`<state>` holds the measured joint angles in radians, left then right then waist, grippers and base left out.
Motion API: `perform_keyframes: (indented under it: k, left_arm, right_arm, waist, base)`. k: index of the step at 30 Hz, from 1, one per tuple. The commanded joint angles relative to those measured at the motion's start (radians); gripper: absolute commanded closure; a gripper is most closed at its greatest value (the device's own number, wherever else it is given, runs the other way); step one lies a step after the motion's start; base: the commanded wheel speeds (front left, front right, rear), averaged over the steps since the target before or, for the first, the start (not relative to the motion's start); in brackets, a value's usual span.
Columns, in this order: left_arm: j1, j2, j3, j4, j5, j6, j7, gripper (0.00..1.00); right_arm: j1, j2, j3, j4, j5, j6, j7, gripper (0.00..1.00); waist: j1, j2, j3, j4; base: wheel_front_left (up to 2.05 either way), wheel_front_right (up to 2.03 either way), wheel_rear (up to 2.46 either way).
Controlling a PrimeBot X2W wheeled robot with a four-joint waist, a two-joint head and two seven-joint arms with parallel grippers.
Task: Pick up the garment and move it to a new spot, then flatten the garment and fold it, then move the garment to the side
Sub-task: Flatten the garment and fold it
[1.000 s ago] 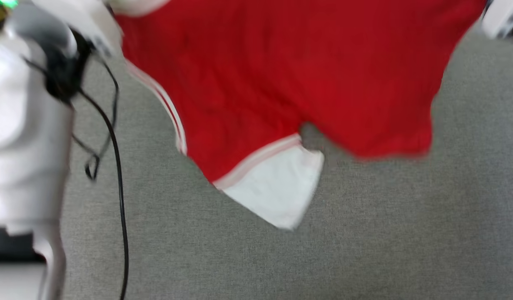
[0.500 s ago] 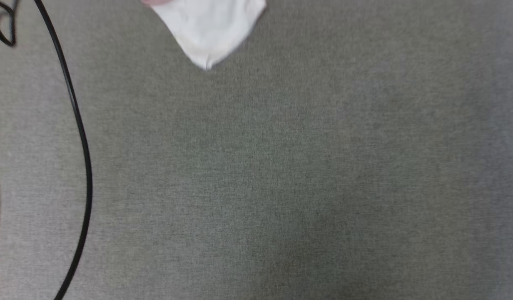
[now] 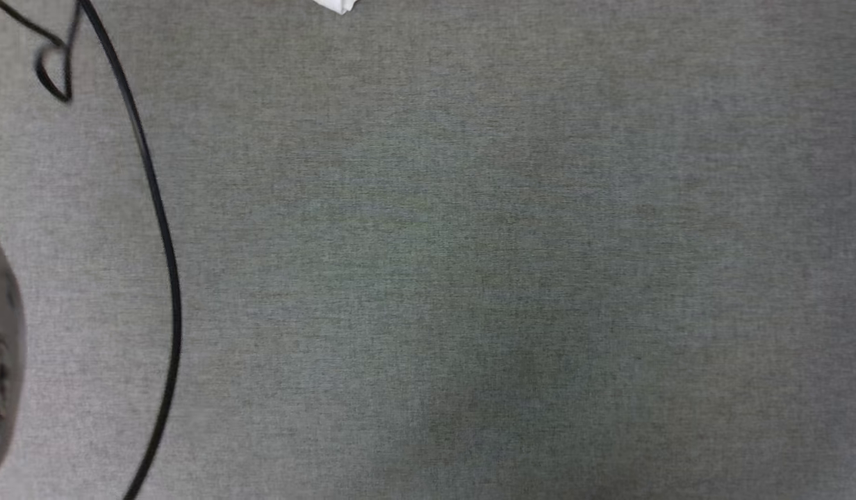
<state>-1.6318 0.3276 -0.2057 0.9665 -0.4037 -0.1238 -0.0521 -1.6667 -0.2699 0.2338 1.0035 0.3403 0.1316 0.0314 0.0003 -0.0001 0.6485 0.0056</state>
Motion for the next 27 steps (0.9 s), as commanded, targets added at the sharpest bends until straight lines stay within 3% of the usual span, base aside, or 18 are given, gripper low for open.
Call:
perform_keyframes:
  k: [1,5,10,20,27]
  left_arm:
    - [0.024,-0.001,0.000,0.005,-0.008,-0.004,-0.012,1.00]
    - [0.141,-0.013,-0.023,0.016,-0.072,-0.006,-0.044,1.00]
    - [0.376,0.023,-0.085,-0.052,-0.180,-0.006,-0.071,1.00]
    - [0.868,0.063,-0.146,-0.223,-0.291,-0.005,-0.122,1.00]
    - [1.157,0.077,-0.129,-0.379,-0.327,0.069,-0.129,1.00]
  right_arm:
    - [0.028,0.001,0.005,0.003,0.020,-0.002,-0.009,1.00]
    - [0.135,-0.007,0.084,-0.010,0.076,-0.002,-0.038,1.00]
    - [0.352,-0.022,0.158,-0.057,0.179,-0.002,-0.070,1.00]
    - [0.783,-0.084,0.207,-0.145,0.300,-0.002,-0.128,1.00]
    - [1.020,-0.110,0.202,-0.212,0.334,-0.002,-0.134,1.00]
  waist:
    - [-0.0003,0.0001,0.000,0.005]
    - [-0.0003,0.0001,-0.035,0.009]
    - [-0.0003,0.0001,-0.114,0.003]
    - [-0.0003,0.0001,-0.309,0.020]
    - [-0.0003,0.0001,-0.453,0.024]
  base:
    - [0.00,0.00,0.00]
    - [0.00,0.00,0.00]
    - [0.00,0.00,0.00]
    - [0.00,0.00,0.00]
    - [0.00,0.00,0.00]
